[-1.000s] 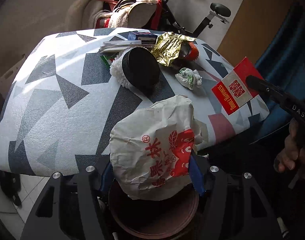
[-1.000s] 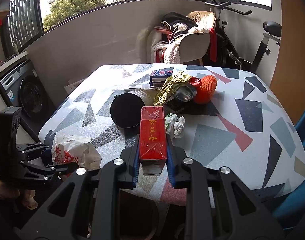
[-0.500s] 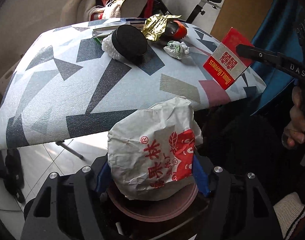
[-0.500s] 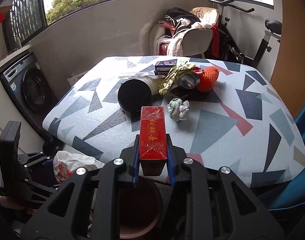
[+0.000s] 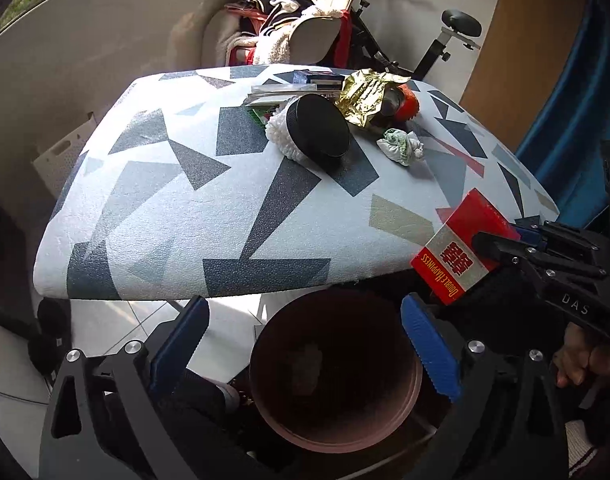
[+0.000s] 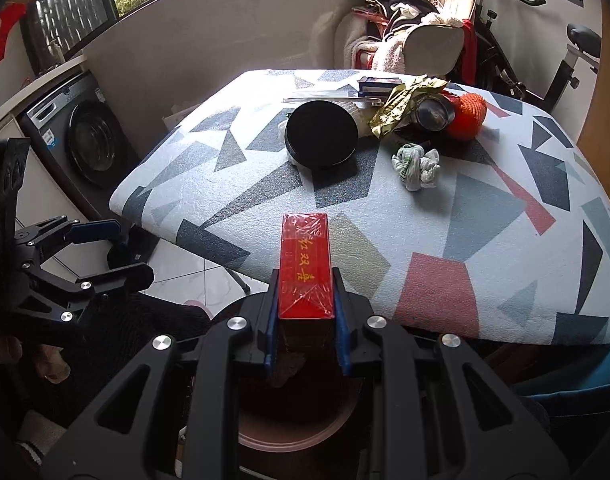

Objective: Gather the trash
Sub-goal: 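Carry the red box and white bag to the brown bin and open both tools, then grasp the white plastic bag bundle with the right tool while the left tool grasps the black-lidded tube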

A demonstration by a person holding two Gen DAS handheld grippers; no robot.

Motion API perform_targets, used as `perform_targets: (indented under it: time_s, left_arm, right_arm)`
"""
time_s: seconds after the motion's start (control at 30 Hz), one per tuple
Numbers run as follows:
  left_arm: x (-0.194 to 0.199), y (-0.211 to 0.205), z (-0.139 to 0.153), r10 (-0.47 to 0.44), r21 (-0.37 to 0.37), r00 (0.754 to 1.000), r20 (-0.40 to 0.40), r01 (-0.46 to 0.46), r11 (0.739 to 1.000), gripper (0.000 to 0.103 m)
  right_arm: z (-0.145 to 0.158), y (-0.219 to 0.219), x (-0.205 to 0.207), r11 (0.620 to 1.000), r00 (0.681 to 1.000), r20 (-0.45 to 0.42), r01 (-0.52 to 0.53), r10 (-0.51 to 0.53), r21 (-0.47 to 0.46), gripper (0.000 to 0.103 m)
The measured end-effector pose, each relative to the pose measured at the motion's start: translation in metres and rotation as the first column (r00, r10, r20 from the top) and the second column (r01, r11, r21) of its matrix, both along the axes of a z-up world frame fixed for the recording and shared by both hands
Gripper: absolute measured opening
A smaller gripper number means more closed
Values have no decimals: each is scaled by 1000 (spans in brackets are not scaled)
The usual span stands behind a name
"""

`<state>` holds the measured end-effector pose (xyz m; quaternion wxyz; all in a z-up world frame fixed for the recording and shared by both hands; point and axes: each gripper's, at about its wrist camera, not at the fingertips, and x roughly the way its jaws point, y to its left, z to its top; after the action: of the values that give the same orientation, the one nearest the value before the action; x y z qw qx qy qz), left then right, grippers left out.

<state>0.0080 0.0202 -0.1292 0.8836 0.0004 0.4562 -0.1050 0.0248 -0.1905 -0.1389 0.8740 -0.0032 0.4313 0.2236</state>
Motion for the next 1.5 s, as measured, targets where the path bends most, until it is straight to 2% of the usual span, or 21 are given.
perform_targets:
  time_s: [0.4,0.67,0.83,0.9,0.93,1.0,1.07,1.1,1.13,1.27,1.5]
  left_arm:
    - [2,22,8,75,-5,997,31,-75,997,95]
    - [3,25,4,84,2,996,26,-84,996,94]
    - [3,26,2,86,4,996,22,-86,996,95]
    - [3,26,2,87,4,996,21,-87,996,95]
    - [3,26,1,88,4,996,20,-88,996,95]
    - [3,27,1,89,3,996,19,-89,996,95]
    - [3,27,1,89,4,996,20,-89,996,95]
    - [3,27,1,90,4,996,20,-90,996,95]
    - [3,28,1,90,3,996,19,-90,996,95]
    - [3,28,1,90,3,996,18,-90,996,95]
    - [4,28,1,89,6,996,20,-89,996,95]
  right_arm:
    - [-45,32,-7,997,986,-150,-77,71,-33,26]
    - [-66,34,-5,997,971,-232,-66,54,-44,26]
    - [-70,33,-5,997,968,-248,-58,43,-55,29]
    - [-71,33,-5,997,967,-251,-56,41,-52,33]
    - [-71,33,-5,997,967,-251,-56,41,-53,38]
    - [-70,33,-5,997,968,-249,-53,37,-59,53]
    - [-69,33,-4,997,971,-238,-45,27,-70,74]
    - [-68,32,-5,996,973,-230,-38,20,-78,79]
    - [-67,32,-4,996,975,-220,-31,11,-87,89]
    - [-62,30,-3,995,983,-186,-16,-4,-103,97]
    - [-56,27,0,994,989,-147,0,-16,-111,97]
